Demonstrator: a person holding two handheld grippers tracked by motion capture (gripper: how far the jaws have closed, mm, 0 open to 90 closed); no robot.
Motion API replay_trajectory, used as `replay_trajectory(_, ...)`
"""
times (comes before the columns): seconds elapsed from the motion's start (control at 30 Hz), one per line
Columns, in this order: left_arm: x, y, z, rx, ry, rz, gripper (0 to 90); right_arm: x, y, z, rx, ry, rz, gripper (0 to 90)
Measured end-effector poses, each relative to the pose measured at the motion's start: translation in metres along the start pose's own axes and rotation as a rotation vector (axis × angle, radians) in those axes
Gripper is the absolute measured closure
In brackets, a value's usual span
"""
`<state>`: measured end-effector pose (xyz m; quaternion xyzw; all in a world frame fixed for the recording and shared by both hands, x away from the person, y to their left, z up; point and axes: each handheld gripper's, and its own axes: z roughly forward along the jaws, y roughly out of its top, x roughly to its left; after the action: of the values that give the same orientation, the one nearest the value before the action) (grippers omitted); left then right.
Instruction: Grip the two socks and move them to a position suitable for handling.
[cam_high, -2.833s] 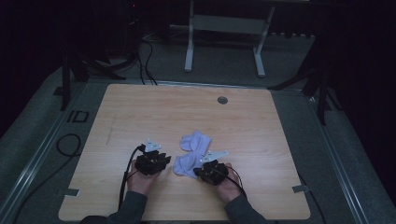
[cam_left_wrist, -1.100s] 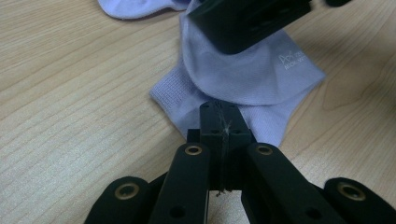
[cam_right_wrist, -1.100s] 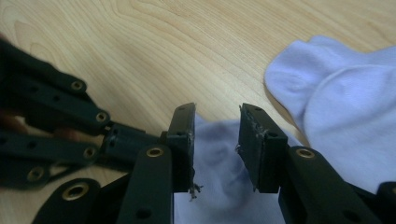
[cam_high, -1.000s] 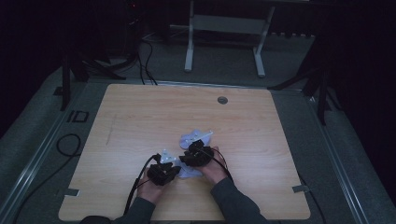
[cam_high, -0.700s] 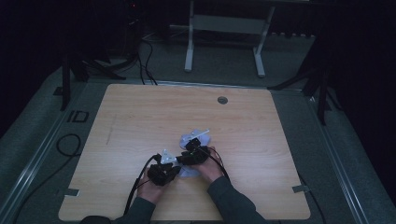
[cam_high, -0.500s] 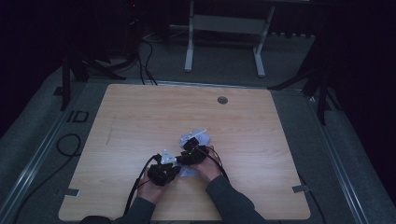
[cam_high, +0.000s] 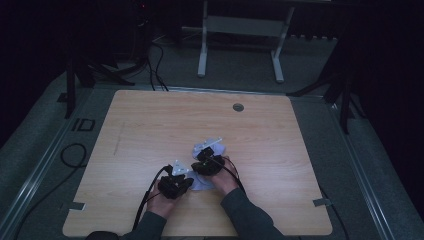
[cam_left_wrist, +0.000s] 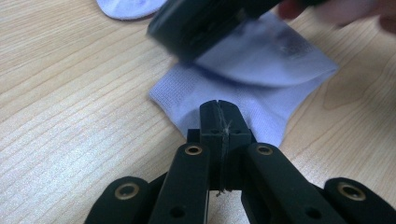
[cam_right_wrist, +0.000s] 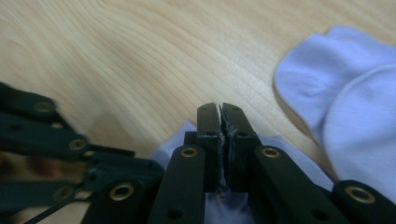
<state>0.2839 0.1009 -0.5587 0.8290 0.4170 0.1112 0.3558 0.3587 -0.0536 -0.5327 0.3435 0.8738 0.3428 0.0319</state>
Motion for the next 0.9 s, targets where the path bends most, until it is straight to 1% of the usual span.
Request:
replay_trajectory(0.13, 0.000, 0.000, 0.000, -0.002, -0.001, -0.006, 89.8, -0.005, -0.002, -0.019, -0.041, 0.005, 0.012, 86.5)
replay_trajectory(0.2, 0.000, 0.000, 0.000, -0.001, -0.001, -0.004, 89.9, -0.007, -0.004, -0.028, -0.058, -0.002, 0.011, 86.5)
replay_trajectory(0.33, 0.000, 0.000, 0.000, -0.002, -0.004, -0.008, 89.9, -0.016, -0.013, -0.043, -0.085, -0.002, 0.025, 86.4)
replay_trajectory(0.47, 0.001, 0.000, 0.000, 0.002, -0.004, -0.011, 89.9, -0.025, -0.025, -0.052, -0.094, -0.006, 0.048, 86.2)
replay_trajectory(0.53, 0.000, 0.000, 0.000, -0.003, -0.003, -0.017, 89.9, -0.029, -0.031, -0.056, -0.103, -0.008, 0.062, 86.3)
replay_trajectory(0.77, 0.000, 0.000, 0.000, -0.007, -0.002, -0.018, 89.8, -0.040, -0.051, -0.072, -0.144, -0.009, 0.096, 86.1)
replay_trajectory(0.9, 0.001, 0.000, 0.000, 0.003, -0.004, -0.010, 89.8, -0.048, -0.058, -0.080, -0.160, -0.019, 0.105, 86.2)
